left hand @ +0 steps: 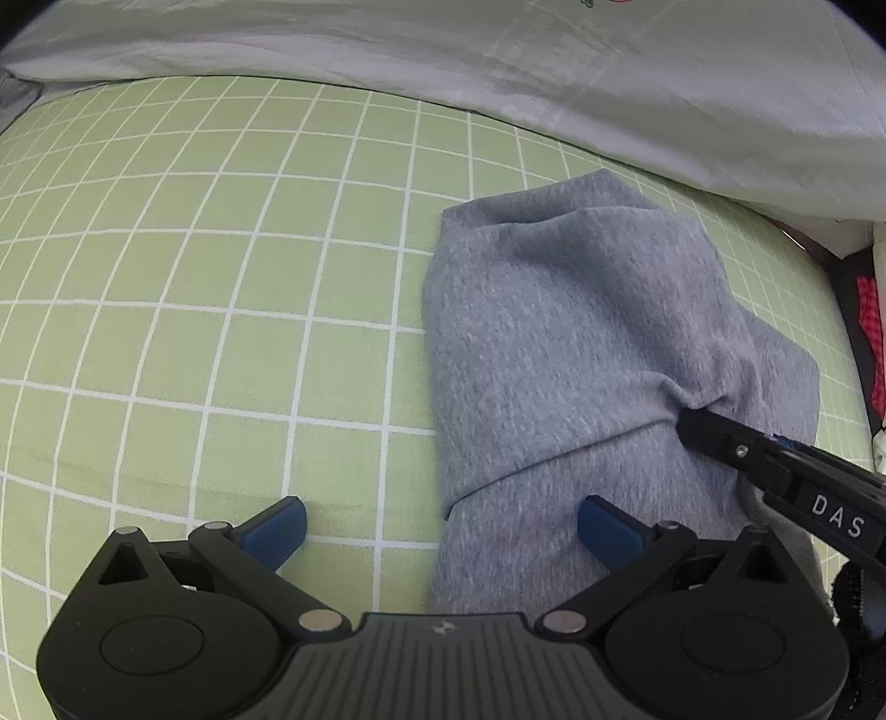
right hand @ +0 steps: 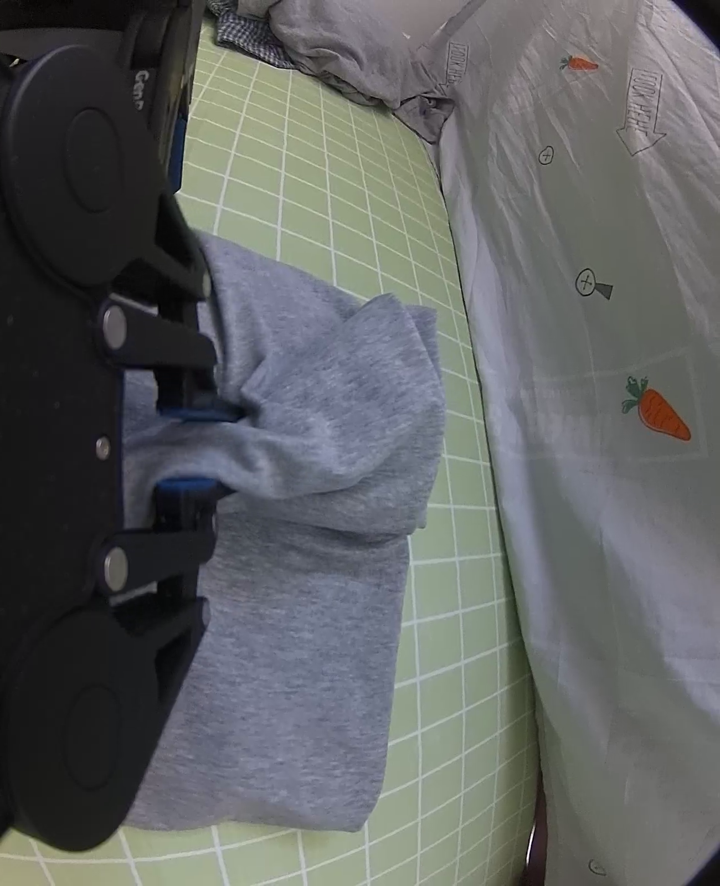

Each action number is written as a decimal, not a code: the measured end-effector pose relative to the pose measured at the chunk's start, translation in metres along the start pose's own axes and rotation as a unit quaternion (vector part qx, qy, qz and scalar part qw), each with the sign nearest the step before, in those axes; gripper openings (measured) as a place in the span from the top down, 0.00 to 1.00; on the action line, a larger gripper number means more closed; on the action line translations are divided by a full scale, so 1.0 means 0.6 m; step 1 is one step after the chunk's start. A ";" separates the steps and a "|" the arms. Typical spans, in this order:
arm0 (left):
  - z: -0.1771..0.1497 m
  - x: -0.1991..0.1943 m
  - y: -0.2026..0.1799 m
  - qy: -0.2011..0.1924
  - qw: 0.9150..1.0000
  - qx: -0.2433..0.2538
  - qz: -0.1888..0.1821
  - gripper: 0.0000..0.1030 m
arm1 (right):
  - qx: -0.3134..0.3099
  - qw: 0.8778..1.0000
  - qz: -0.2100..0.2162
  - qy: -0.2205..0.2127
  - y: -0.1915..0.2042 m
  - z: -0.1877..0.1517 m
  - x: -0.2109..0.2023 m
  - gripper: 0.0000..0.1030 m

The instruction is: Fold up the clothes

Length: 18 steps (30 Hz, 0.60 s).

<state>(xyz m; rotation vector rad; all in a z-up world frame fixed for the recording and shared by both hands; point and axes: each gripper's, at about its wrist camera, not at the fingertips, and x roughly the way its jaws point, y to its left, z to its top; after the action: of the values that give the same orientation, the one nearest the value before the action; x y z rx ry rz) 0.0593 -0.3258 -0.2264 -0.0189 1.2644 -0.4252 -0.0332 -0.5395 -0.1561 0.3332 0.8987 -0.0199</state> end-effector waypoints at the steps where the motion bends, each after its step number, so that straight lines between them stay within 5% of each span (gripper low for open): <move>1: 0.002 0.000 -0.001 0.006 1.000 0.004 0.001 0.00 | -0.005 1.000 -0.002 -0.002 0.003 -0.001 -0.002 0.86; 7: 0.018 0.003 0.000 0.039 0.999 0.005 0.001 0.00 | -0.047 0.998 -0.012 -0.036 0.028 0.003 -0.028 0.89; 11: 0.022 -0.022 -0.008 0.015 1.000 -0.002 0.002 0.00 | -0.062 0.996 -0.013 -0.067 0.036 0.005 -0.060 0.89; 18: 0.038 -0.071 -0.091 -0.055 0.995 0.082 -0.019 0.00 | -0.037 0.991 -0.025 -0.122 0.012 -0.002 -0.140 0.89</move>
<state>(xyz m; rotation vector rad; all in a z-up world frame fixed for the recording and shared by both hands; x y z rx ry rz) 0.0537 -0.3674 -0.1668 0.0720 1.1189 -0.5529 -0.0855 -0.5425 -0.0903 0.2331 0.6629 -0.0732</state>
